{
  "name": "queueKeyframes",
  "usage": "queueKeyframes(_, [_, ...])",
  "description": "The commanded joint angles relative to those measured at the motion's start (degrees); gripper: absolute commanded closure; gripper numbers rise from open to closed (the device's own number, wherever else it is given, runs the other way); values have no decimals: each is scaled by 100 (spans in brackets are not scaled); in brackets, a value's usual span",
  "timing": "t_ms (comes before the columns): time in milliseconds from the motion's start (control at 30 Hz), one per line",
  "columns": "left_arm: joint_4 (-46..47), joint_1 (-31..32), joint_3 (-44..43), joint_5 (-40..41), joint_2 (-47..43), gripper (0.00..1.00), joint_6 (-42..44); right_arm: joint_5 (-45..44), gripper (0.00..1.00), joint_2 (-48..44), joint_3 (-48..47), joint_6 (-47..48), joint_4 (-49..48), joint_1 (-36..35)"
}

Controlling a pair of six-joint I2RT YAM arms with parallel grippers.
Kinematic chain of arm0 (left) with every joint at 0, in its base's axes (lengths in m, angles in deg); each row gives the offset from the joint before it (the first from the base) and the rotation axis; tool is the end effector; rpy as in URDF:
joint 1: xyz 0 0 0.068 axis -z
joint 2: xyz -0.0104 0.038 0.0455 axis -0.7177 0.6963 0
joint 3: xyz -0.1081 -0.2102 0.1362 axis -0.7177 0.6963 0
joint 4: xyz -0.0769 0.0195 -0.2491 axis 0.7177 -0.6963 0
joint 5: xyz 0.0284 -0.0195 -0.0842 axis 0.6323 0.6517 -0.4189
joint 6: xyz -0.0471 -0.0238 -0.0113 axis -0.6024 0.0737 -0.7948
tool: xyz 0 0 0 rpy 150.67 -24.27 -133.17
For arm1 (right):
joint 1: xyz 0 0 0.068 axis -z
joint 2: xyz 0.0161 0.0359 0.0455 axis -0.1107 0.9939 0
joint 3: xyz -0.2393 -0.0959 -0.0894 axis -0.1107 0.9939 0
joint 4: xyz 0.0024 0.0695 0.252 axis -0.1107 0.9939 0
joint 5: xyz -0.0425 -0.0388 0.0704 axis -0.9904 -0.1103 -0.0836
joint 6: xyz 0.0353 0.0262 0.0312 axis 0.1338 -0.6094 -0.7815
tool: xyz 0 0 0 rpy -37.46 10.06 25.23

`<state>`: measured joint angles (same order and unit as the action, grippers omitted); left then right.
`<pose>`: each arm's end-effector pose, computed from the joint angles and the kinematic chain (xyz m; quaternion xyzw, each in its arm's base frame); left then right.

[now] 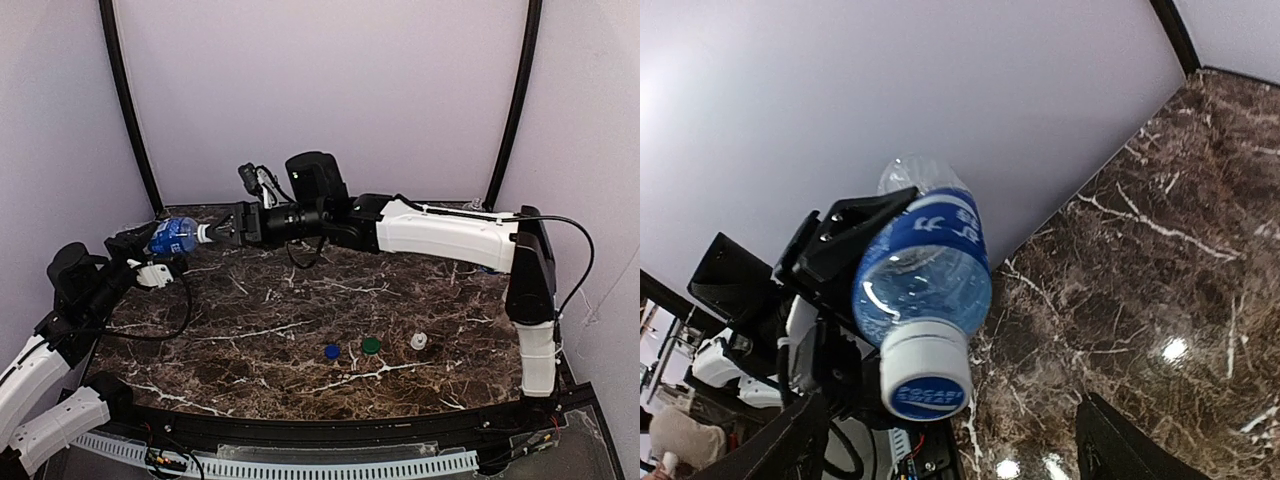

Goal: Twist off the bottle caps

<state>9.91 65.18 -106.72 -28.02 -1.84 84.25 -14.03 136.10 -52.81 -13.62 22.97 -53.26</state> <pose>0.1396 -0.0484 0.2912 0.5299 0.4322 0.3909 0.6161 0.2366 0.4326 0.3485 -0.2755 0.7174 0.5719 0.2869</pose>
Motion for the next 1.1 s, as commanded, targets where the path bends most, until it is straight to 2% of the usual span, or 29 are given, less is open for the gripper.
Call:
queueKeyframes(0, [536,29,28,32,-20,62,501,665,16,450,-433,-999,-552,-41])
queueKeyframes(133, [520,29,67,-1,-20,61,631,966,25,635,-471,-1240,-931,-52])
queueKeyframes(500, [509,37,133,-73,-21,61,658,1056,51,679,-404,-1262,-1336,-51])
queueKeyframes(667, [461,45,135,-73,-29,61,643,1089,69,756,-429,-1304,-1369,-49])
queueKeyframes(833, [444,46,131,-73,-39,61,590,1209,97,790,-475,-1242,-1356,-50])
queueKeyframes(900, [358,53,109,-264,-50,61,538,1184,100,742,-458,-984,-1260,-54])
queueKeyframes(967, [64,55,6,-418,-87,61,285,1128,100,601,-417,-316,-1107,-101])
queueKeyframes(1067, [-948,52,-352,-937,-133,62,-386,714,100,210,-254,1822,-480,-362])
